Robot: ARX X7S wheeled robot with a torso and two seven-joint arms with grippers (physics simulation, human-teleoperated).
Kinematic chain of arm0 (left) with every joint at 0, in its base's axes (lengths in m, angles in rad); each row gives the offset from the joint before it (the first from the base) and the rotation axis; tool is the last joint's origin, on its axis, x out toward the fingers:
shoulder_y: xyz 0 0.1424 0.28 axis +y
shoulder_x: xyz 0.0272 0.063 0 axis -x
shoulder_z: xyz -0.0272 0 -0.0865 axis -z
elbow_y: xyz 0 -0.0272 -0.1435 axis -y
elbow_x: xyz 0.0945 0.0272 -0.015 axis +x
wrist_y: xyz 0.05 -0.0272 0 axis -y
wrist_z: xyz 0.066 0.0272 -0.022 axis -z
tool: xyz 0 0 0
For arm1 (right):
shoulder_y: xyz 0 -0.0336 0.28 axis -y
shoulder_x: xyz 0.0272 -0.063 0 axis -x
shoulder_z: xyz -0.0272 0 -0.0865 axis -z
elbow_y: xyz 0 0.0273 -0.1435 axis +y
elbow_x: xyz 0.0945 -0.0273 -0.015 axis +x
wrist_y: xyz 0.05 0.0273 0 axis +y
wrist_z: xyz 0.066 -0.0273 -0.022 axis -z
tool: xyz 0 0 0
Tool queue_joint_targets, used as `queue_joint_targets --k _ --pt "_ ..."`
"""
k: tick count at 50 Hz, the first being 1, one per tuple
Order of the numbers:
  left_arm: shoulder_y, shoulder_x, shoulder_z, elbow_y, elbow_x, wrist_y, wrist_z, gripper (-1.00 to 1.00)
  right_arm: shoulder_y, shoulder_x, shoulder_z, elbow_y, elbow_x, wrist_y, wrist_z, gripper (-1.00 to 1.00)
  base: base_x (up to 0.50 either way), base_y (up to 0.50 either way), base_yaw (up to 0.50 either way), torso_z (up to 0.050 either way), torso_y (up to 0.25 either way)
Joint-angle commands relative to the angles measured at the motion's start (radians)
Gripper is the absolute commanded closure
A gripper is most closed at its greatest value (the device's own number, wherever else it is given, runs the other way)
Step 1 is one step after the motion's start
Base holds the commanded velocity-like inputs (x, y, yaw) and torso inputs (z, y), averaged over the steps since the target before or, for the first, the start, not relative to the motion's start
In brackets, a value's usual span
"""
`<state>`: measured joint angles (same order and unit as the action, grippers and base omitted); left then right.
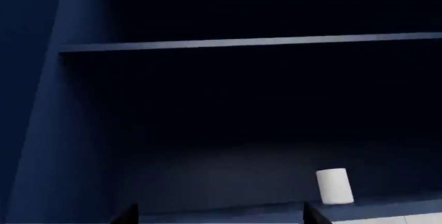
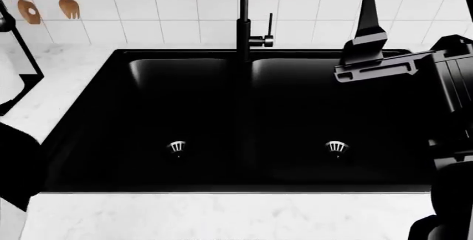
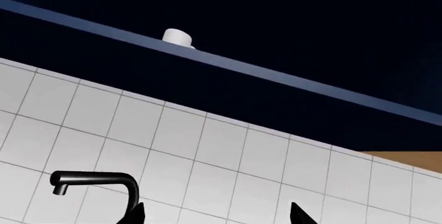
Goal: Pick the kettle from the counter and place it on the tray. Then pick the mug from the cabinet and place it on the tray. Then close the cabinet doors.
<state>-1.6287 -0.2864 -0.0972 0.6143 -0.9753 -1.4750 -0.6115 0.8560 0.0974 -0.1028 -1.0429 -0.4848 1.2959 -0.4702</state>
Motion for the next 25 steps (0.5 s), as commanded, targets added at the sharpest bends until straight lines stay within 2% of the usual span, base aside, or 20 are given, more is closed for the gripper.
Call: queue_joint_targets --k 1,4,7,8,11,12,15,21,25 --pt "-0.449 0.002 0.213 -0.443 -0.044 0.104 0.002 -1.0 0.032 -0.033 -0.037 0.001 -0.125 0.026 -0.093 -1.0 0.0 0.0 0.0 0.0 0.0" --pt "-0.584 0.032 0.36 -0.718 0.088 0.191 0.112 -1.0 0.039 -0.035 -0.044 0.001 -0.154 0.036 -0.115 -1.0 0.0 0.0 0.0 0.0 0.0" --pt "-0.703 0.095 0.442 -1.03 0.173 0.28 0.232 -1.0 0.036 -0.044 -0.037 0.001 -0.18 0.03 -0.143 -1.0 0.0 0.0 0.0 0.0 0.0" --pt "-0.727 0.127 0.434 -1.11 0.235 0.294 0.282 -1.0 0.034 -0.047 -0.034 0.001 -0.187 0.027 -0.15 -1.0 0.0 0.0 0.0 0.0 0.0" --pt "-0.727 0.278 0.246 -1.213 0.669 0.242 0.557 -1.0 0.021 -0.059 -0.019 0.0 -0.208 0.01 -0.175 -1.0 0.0 0.0 0.0 0.0 0.0" --pt "-0.727 0.286 0.24 -1.243 0.702 0.251 0.573 -1.0 0.018 -0.063 -0.013 0.0 -0.217 0.006 -0.184 -1.0 0.0 0.0 0.0 0.0 0.0" --pt "-0.727 0.286 0.285 -1.301 0.661 0.27 0.591 -1.0 0.011 -0.074 -0.005 0.0 -0.243 -0.004 -0.209 -1.0 0.0 0.0 0.0 0.0 0.0" --pt "-0.727 0.286 0.303 -1.427 0.549 0.241 0.548 -1.0 0.004 -0.082 -0.006 0.005 -0.269 -0.01 -0.227 -1.0 0.0 0.0 0.0 0.0 0.0" --pt "-0.727 0.286 0.289 -1.509 0.436 0.227 0.466 -1.0 0.012 -0.078 -0.022 0.006 -0.288 0.004 -0.234 -1.0 0.0 0.0 0.0 0.0 0.0"
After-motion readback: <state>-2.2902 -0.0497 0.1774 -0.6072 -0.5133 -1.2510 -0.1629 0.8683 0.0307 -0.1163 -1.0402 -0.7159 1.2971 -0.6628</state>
